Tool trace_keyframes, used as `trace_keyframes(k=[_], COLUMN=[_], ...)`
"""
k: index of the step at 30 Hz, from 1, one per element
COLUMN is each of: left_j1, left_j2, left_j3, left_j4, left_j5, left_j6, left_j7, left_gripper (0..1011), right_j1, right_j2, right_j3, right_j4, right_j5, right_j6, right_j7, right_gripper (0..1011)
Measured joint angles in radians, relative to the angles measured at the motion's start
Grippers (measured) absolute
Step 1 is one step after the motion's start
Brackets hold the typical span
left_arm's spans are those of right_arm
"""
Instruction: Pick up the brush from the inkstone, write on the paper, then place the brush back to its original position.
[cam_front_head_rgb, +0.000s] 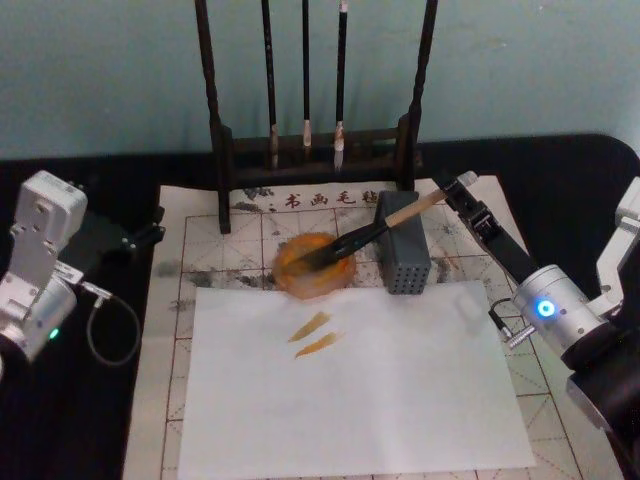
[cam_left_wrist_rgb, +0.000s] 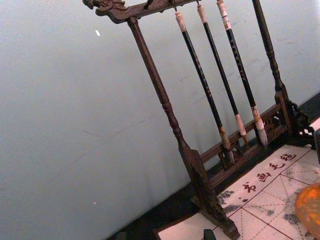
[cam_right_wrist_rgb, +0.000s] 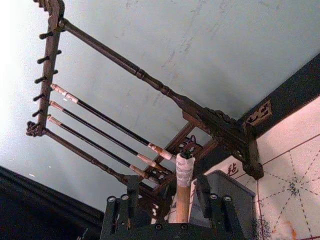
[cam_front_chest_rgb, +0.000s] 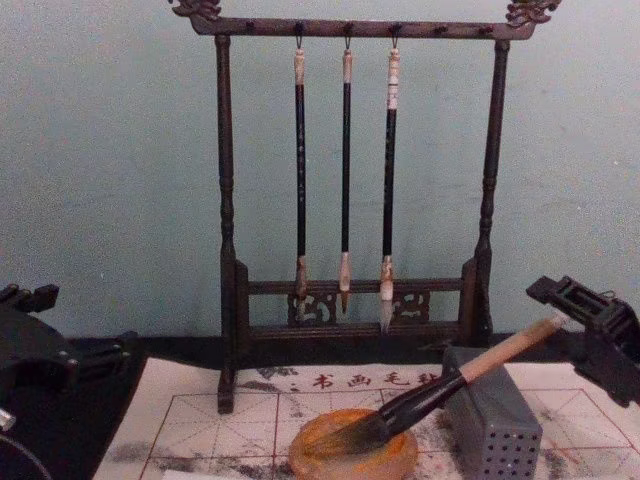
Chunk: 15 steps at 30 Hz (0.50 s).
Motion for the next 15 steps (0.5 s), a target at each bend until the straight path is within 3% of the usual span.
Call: trace_keyframes(k=[6,15], left_j1=[0.000,0.000], left_j2=[0.000,0.000], left_j3=[0.000,0.000], left_j4=[0.000,0.000], left_j5=[0.000,0.000], left_j6=[0.000,0.000], left_j7=[0.000,0.000], left_gripper=[1001,1001], right_j1=[0.000,0.000], right_j2=[0.000,0.000], right_j3=[0.000,0.000], right_j4=[0.000,0.000], right_j5=[-0.001,-0.001], right_j6=[0.000,0.000], right_j7=[0.000,0.000], right_gripper=[630,301])
